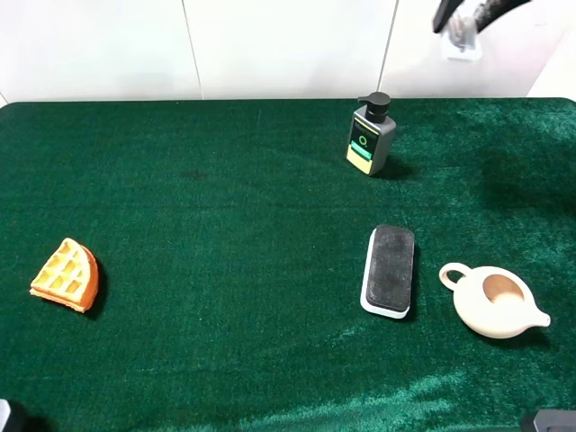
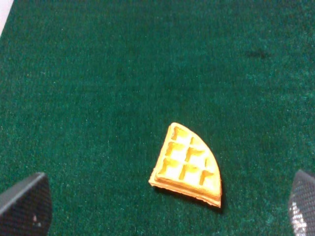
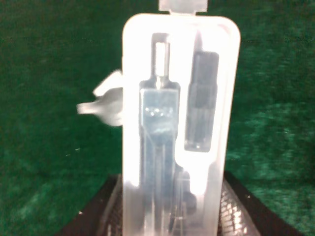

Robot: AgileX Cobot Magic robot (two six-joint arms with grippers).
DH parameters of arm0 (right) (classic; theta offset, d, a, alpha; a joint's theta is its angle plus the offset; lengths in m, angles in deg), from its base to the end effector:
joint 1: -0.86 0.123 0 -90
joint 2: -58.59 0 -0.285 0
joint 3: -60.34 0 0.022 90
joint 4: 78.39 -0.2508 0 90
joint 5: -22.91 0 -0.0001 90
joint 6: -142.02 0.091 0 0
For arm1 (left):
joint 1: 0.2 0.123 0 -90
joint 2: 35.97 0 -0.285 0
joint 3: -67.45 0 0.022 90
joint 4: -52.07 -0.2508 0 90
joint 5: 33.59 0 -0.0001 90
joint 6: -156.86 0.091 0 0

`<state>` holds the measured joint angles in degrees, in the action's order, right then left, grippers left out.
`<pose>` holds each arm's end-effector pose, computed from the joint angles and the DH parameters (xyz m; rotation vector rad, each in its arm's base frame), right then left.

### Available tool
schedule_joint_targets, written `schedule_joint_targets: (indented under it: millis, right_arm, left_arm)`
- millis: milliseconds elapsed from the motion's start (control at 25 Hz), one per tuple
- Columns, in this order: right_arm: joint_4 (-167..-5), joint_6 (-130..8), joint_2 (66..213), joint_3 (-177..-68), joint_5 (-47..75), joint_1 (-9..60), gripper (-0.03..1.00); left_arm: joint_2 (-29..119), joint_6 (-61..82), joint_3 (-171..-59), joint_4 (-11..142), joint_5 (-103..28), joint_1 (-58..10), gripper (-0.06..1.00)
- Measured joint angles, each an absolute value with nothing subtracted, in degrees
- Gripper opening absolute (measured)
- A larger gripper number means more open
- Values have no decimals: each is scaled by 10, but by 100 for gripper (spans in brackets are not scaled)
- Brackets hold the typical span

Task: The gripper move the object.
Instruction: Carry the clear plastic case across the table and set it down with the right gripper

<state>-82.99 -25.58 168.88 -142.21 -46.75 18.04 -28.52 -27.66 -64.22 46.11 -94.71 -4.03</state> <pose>0.3643 0.1198 0.3384 -0.0977 2.7683 0.2496 -0.0061 0.0087 0.2783 -0.0181 2.0360 0.0329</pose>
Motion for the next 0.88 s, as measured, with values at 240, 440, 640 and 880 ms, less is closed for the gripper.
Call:
schedule_joint_targets:
  millis: [240, 440, 640, 880]
  right_arm:
    - [-829, -236, 1680, -1422, -468, 243, 29]
    - [-828, -220, 1680, -1422, -468, 306, 29]
    - [-828, -203, 1680, -1422, -468, 367, 29]
    - [-827, -179, 1680, -1422, -468, 435, 29]
  left_arm:
    - [-285, -277, -642, 461, -947, -40, 98]
    - [-285, -277, -642, 461, -947, -40, 98]
    - [-285, -277, -642, 461, -947, -40, 98]
    - [-285, -277, -642, 461, -947, -40, 98]
